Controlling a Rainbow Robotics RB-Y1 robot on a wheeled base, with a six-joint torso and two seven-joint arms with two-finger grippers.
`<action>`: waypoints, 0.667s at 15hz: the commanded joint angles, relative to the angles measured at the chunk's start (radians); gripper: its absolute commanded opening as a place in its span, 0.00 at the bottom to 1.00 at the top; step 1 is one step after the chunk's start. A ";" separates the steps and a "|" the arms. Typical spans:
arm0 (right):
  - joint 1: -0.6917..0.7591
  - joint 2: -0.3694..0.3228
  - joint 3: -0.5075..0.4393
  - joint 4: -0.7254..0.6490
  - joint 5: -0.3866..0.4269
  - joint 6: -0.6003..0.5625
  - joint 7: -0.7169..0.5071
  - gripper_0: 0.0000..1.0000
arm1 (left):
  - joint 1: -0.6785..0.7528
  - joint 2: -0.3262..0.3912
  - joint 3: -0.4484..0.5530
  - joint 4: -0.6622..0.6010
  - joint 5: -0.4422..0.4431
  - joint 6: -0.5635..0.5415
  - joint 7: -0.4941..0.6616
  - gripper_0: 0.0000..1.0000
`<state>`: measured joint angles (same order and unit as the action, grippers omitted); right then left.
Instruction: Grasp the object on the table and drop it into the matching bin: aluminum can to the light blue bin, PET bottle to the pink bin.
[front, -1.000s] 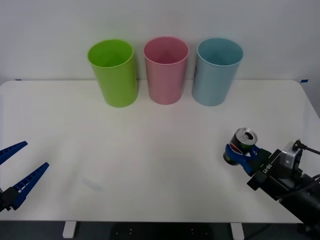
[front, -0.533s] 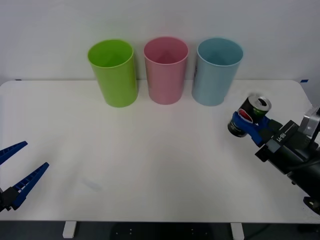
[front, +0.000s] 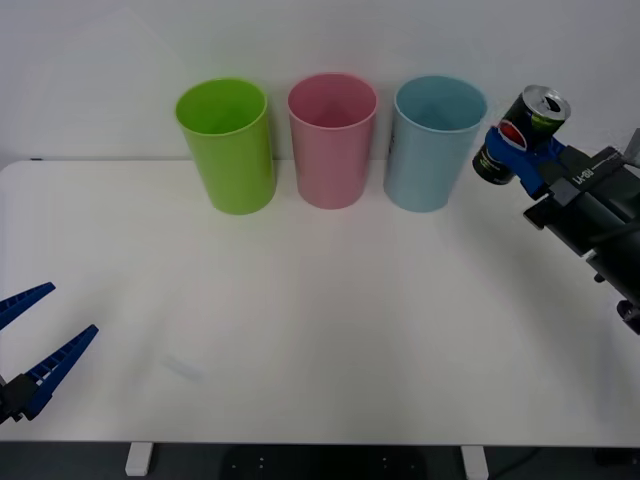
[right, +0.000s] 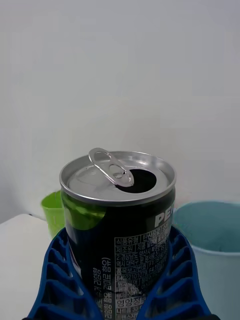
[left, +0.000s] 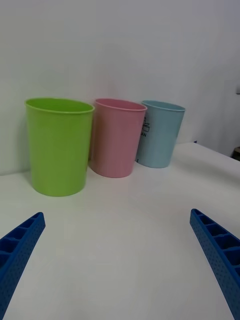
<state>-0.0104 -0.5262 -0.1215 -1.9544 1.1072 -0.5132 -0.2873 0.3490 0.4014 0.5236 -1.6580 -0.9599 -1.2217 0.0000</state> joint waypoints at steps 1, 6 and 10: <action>-0.080 -0.014 0.000 0.072 0.006 0.010 0.014 0.00 | 0.000 0.000 0.000 0.000 0.000 0.000 0.000 1.00; -0.263 -0.015 0.000 0.275 0.051 0.012 0.025 0.00 | 0.000 0.000 0.000 0.000 0.000 0.000 0.000 1.00; -0.424 -0.014 0.022 0.479 0.083 0.012 0.034 0.00 | 0.000 0.000 0.000 0.000 0.000 0.000 0.000 1.00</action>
<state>-0.4079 -0.5402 -0.1056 -1.5116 1.1858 -0.5013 -0.2556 0.3491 0.4014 0.5236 -1.6580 -0.9599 -1.2217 0.0000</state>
